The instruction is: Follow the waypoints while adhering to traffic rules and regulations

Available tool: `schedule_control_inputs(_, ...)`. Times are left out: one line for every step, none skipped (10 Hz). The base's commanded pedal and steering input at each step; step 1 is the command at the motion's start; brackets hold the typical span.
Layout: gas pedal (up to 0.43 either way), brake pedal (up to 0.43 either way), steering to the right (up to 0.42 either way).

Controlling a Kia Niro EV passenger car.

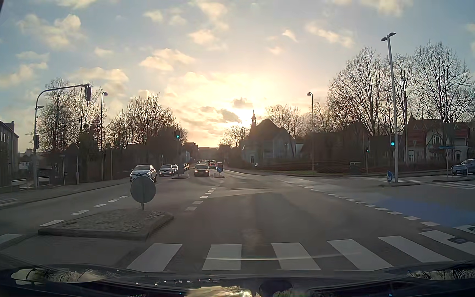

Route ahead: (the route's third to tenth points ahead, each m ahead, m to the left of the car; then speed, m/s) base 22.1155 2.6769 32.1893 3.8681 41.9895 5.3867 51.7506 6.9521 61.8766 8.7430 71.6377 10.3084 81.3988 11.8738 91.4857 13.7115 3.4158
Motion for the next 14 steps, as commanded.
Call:
schedule_control_inputs(0.240, 0.000, 0.004)
schedule_control_inputs(0.240, 0.000, 0.004)
schedule_control_inputs(0.240, 0.000, 0.004)
schedule_control_inputs(0.240, 0.000, 0.004)
schedule_control_inputs(0.248, 0.000, 0.004)
schedule_control_inputs(0.248, 0.000, 0.002)
schedule_control_inputs(0.248, 0.000, 0.002)
schedule_control_inputs(0.248, 0.000, 0.002)
schedule_control_inputs(0.248, 0.000, 0.002)
schedule_control_inputs(0.248, 0.000, 0.002)
schedule_control_inputs(0.248, 0.000, 0.002)
schedule_control_inputs(0.248, 0.000, 0.002)
schedule_control_inputs(0.248, 0.000, 0.002)
schedule_control_inputs(0.248, 0.000, 0.002)
